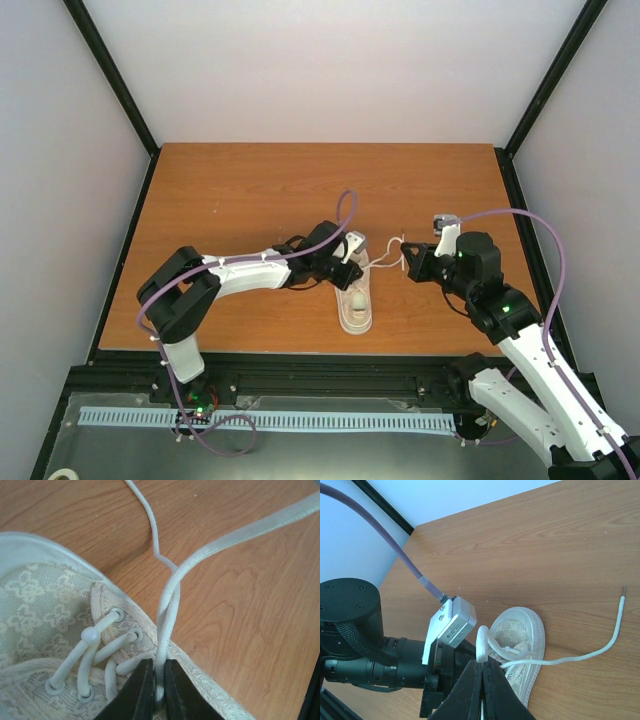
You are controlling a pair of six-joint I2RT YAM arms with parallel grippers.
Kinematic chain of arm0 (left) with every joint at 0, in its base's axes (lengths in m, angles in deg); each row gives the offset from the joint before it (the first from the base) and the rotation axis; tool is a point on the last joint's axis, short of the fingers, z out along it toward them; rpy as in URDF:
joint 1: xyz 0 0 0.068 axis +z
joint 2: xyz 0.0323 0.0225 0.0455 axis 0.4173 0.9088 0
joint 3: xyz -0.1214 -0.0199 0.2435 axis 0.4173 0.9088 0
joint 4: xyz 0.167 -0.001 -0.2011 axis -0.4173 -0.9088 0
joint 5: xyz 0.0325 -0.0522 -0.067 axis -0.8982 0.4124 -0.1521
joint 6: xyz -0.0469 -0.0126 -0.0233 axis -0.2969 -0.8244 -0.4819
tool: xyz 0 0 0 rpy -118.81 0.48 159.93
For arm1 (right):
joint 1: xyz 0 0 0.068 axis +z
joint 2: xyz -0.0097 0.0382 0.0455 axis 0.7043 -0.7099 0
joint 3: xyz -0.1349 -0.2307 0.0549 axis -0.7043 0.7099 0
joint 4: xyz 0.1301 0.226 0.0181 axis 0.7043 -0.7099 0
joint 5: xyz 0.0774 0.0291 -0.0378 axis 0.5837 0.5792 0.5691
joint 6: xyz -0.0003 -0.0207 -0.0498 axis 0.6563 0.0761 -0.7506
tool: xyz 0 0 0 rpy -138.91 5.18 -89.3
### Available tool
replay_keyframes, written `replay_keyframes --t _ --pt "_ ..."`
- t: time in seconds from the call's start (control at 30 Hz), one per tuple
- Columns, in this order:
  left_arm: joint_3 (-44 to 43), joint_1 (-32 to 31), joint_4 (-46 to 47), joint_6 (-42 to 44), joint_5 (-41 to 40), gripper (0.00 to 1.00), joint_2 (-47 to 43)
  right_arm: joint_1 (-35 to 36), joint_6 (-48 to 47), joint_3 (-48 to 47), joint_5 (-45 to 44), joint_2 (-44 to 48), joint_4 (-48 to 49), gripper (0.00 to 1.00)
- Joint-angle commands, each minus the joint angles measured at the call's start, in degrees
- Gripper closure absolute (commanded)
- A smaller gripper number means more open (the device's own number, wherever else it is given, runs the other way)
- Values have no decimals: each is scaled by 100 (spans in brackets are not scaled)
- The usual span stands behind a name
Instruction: Tie the shoes
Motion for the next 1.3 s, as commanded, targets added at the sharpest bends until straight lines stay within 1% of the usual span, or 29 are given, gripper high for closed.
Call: replay_keyframes --t 0.0,0.13,0.23,0.3,0.47,0.6,0.7,0.8,0.87,0.9,0.93,0.97,1.0,1.03,1.07,1.13,1.2,1.27 --pt "19 -54 138 29 -27 98 -144 35 43 80 -161 18 -109 97" --pt "599 -52 535 -284 -394 99 -680 36 92 157 -522 -125 -328 97" --pt "1043 -53 572 -529 -678 99 -1115 36 300 301 -818 -299 -473 97" --pt "1209 -54 423 -671 -788 99 -1337 32 454 468 -788 -460 -398 97" --pt "1556 -46 52 -1058 -963 99 -1878 42 814 968 -404 -743 32 97" --pt "1987 -28 298 -1390 -582 99 -2456 50 1138 1411 90 -845 338 97" --pt "2232 -28 444 -1589 -212 99 -2686 135 1392 1732 266 -772 600 97" --pt "2328 -28 454 -1659 -86 99 -2743 224 1513 1916 36 -608 525 95" --pt "2350 -28 464 -1671 11 99 -2763 229 1648 1987 -348 -487 284 92" --pt "2367 -28 477 -1683 31 99 -2798 229 1779 2031 -582 -399 168 89" --pt "2391 -28 490 -1686 26 99 -2836 229 1893 2094 -743 -285 133 78" --pt "2409 -28 486 -1673 15 99 -2876 229 1962 2175 -823 -167 177 61" --pt "2415 -28 458 -1665 -19 99 -2906 229 2027 2220 -901 -37 205 36" --pt "2417 -28 423 -1655 -39 99 -2931 229 2085 2230 -981 60 211 24" --pt "2424 -28 406 -1654 -59 99 -2942 229 2098 2201 -1078 153 200 18" --pt "2431 -28 385 -1650 -38 99 -2944 229 2066 2060 -1355 250 37 9" --pt "2446 -27 396 -1654 23 99 -2964 229 1933 1861 -1713 242 -180 5" --pt "2488 -28 451 -1611 93 99 -3019 229 1688 1714 -1747 155 -200 4"
